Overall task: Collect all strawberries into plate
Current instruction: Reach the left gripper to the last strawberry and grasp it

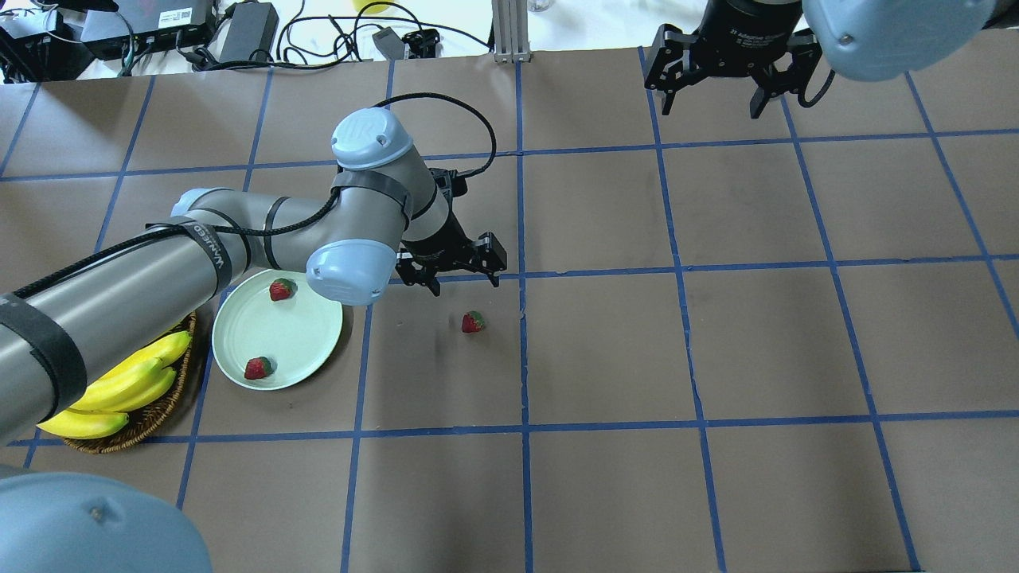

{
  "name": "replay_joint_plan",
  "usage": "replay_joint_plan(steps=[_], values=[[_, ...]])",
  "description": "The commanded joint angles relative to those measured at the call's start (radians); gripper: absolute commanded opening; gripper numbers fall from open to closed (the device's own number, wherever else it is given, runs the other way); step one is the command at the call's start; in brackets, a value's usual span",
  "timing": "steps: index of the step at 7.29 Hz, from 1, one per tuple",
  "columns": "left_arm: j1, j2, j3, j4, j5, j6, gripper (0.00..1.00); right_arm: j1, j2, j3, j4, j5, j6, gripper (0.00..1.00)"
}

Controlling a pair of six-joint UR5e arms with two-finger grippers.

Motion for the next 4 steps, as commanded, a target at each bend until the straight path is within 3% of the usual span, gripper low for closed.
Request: replay_joint_plan(steps=[1,3,4], values=[[-0.032,-0.020,-0.030,0.011,0.014,0.006,1.00,-0.001,-0.001,0.005,-0.001,-0.001,0.000,1.00],[-0.032,-0.021,-0.040,0.011,0.030,0.003,1.00,-0.003,-0.001,0.005,-0.001,-0.001,-0.001,1.00],[-0.035,-0.021,-0.040,0.011,0.029,0.003,0.90,-0.003,-0.001,0.005,-0.001,-0.001,-0.001,1.00]])
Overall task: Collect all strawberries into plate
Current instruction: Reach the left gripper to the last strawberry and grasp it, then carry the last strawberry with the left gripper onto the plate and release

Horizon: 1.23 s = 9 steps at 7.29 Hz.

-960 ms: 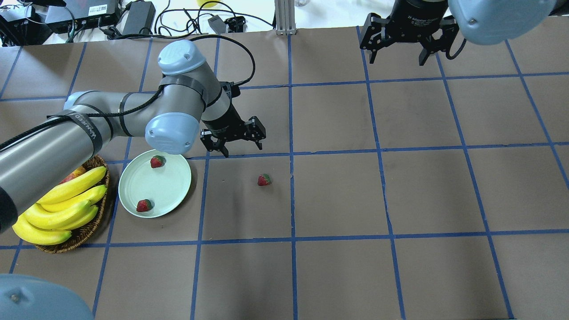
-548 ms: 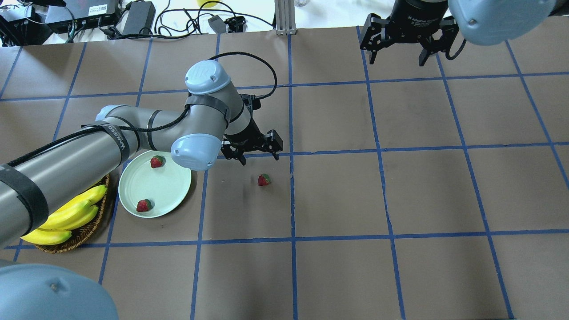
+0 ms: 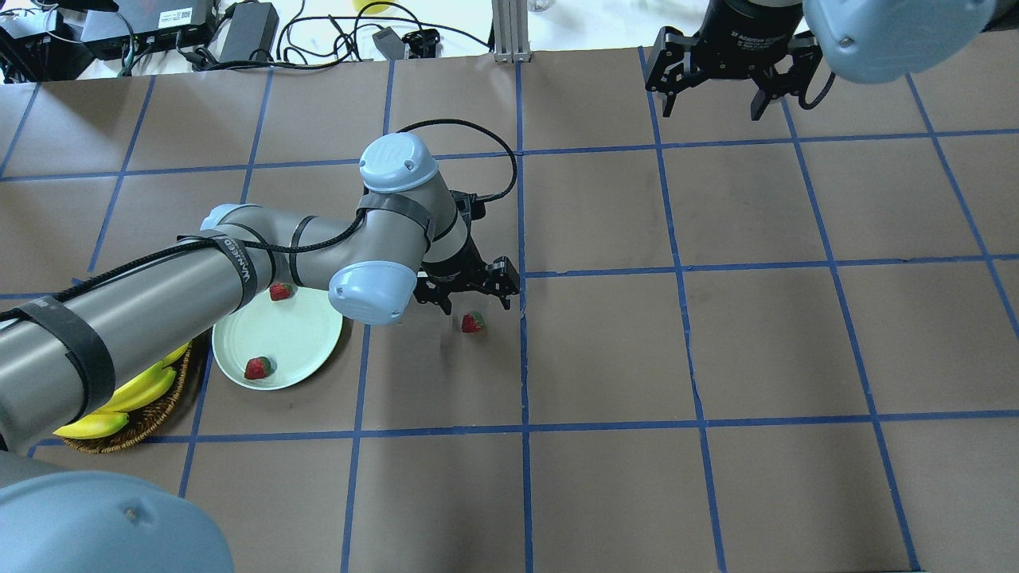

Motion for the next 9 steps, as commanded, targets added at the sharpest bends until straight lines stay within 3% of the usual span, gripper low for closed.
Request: replay_joint_plan(steps=[1,2,6,8,9], values=[[-0.003,0.001,-0.002,0.000,0.000,0.007,0.60,0.000,0.000,0.000,0.000,0.000,0.000,1.00],[-0.003,-0.001,-0.002,-0.003,0.000,0.002,0.02,0.000,0.000,0.000,0.000,0.001,0.000,1.00],[0.003,0.019,0.021,-0.009,-0.005,0.004,0.00,0.001,0.000,0.000,0.000,0.000,0.003,1.00],[0.070,0.042,0.140,-0.172,0.006,0.022,0.00,0.000,0.000,0.000,0.000,0.000,0.001,1.00],[0.156,0.054,0.200,-0.289,0.061,0.130,0.00,0.000,0.000,0.000,0.000,0.000,0.003,1.00]])
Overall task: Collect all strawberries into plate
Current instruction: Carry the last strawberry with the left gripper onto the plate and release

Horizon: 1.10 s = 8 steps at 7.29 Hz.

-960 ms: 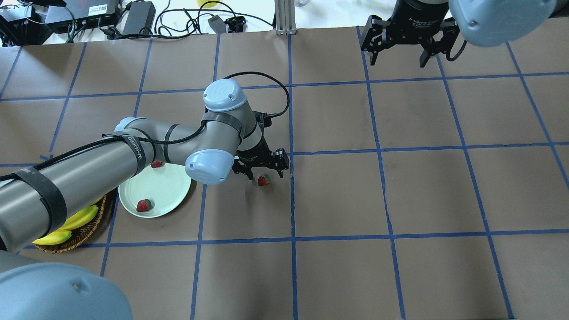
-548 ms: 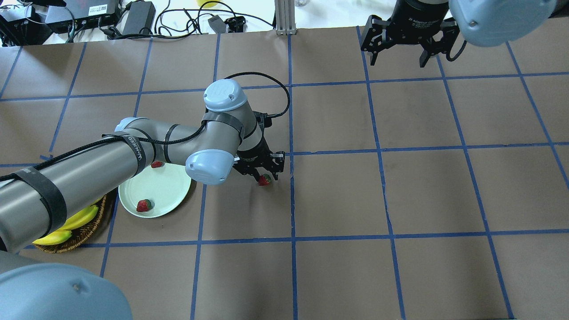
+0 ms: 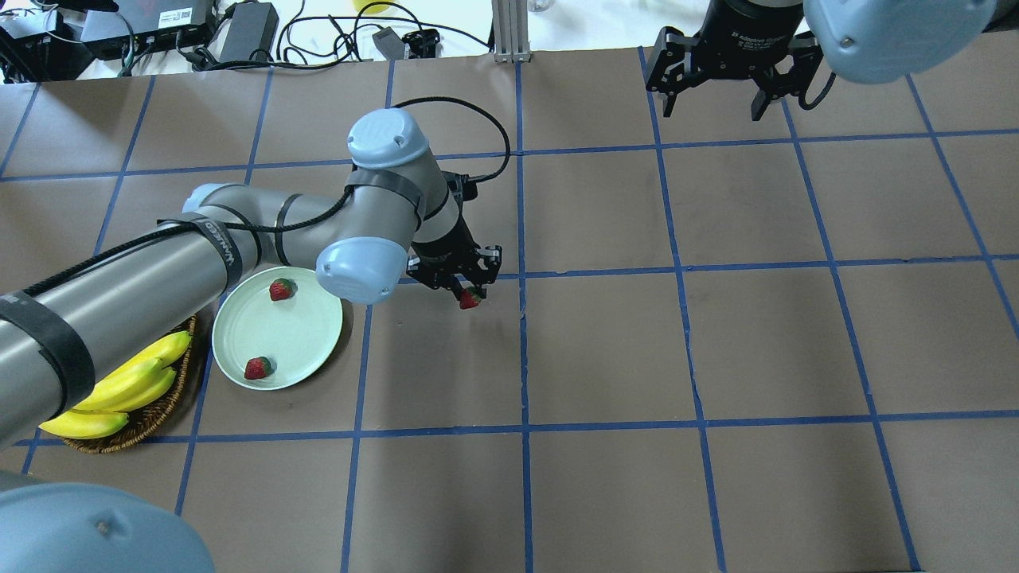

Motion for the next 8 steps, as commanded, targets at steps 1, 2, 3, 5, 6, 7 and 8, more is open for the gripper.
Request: replay_joint_plan(steps=[1,2,3,5,6,7,8], values=[[0.161,0.032,0.084,-0.167,0.114,0.182,0.00,0.000,0.000,0.000,0.000,0.000,-0.001,1.00],[0.229,0.043,0.079,-0.206,0.163,0.263,0.00,0.000,0.000,0.000,0.000,0.000,-0.001,1.00],[0.286,0.050,0.078,-0.242,0.258,0.311,0.00,0.000,0.000,0.000,0.000,0.000,-0.001,1.00],[0.326,0.060,0.053,-0.293,0.283,0.339,0.05,0.000,0.000,0.000,0.000,0.000,-0.001,1.00],[0.328,0.058,0.029,-0.290,0.285,0.340,0.42,0.001,0.000,0.000,0.000,0.000,0.001,1.00],[0.328,0.058,0.012,-0.280,0.274,0.339,0.99,0.001,0.000,0.000,0.000,0.000,0.001,1.00],[0.328,0.058,0.010,-0.278,0.279,0.339,1.00,0.001,0.000,0.000,0.000,0.000,0.001,1.00]])
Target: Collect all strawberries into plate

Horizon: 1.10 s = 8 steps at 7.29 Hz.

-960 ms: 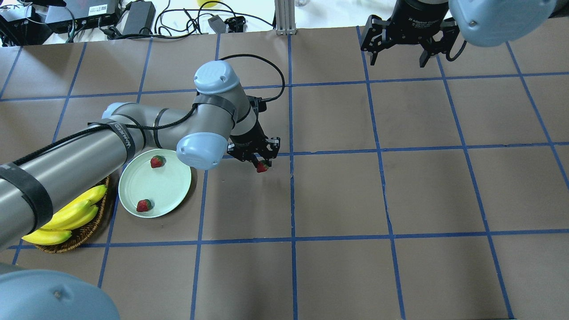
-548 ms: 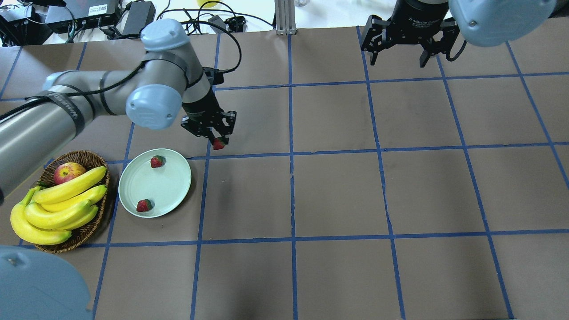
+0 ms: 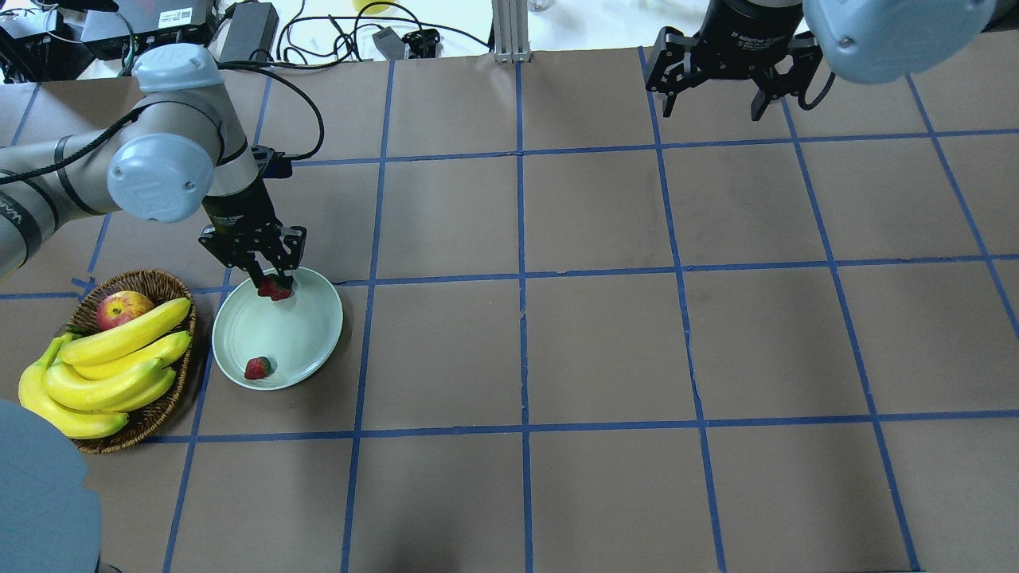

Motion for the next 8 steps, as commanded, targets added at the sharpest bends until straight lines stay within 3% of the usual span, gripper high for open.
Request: replay_joint_plan(steps=[1,2,5,8], values=[[0.001,0.005,0.004,0.004,0.004,-0.001,1.00,0.000,0.000,0.000,0.000,0.000,0.000,1.00],[-0.002,0.028,0.014,0.005,-0.005,-0.021,1.00,0.000,0.000,0.000,0.000,0.000,0.000,1.00],[-0.020,0.147,0.189,-0.096,-0.004,-0.045,1.00,-0.001,0.000,0.000,0.000,0.000,0.000,1.00],[-0.042,0.291,0.212,-0.140,-0.025,-0.122,1.00,-0.001,0.000,0.000,0.000,0.000,0.000,1.00]])
